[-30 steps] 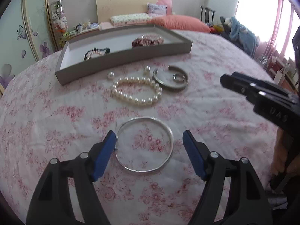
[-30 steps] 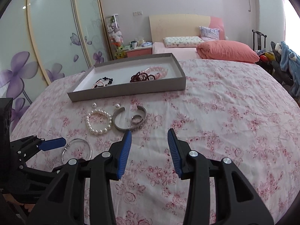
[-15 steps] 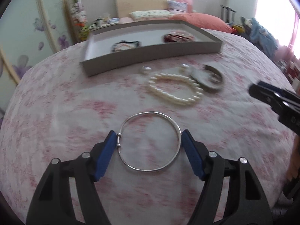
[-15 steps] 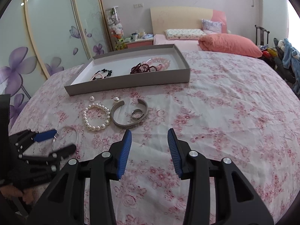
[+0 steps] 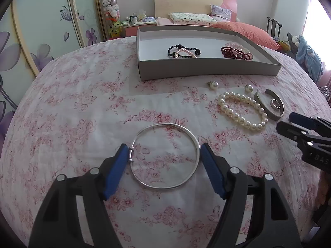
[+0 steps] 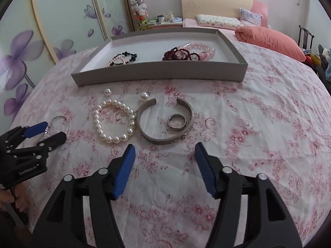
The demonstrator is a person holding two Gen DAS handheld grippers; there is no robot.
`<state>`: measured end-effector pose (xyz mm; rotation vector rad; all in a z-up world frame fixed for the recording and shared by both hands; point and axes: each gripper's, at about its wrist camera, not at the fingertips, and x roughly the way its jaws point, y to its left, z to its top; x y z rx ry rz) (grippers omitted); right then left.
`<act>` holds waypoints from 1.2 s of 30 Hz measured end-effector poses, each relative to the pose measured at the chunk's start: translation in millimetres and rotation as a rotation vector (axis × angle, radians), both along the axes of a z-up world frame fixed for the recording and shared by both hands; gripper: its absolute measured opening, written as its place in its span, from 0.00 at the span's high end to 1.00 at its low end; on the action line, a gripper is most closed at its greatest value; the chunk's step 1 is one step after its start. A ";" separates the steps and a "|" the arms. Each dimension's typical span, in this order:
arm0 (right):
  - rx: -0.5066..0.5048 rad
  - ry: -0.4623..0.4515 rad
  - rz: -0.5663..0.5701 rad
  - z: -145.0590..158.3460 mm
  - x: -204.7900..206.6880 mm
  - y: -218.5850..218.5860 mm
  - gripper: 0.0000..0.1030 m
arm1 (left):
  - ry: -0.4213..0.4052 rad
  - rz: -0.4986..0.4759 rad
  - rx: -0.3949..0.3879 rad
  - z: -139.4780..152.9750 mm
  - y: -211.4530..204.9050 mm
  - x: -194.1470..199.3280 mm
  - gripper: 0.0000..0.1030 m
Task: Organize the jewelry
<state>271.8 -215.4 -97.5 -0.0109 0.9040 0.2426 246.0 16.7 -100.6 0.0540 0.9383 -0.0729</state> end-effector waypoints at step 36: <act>0.022 -0.095 -0.029 17.4 10.8 -10.6 0.36 | -0.007 0.011 -0.004 1.5 0.3 -0.7 0.32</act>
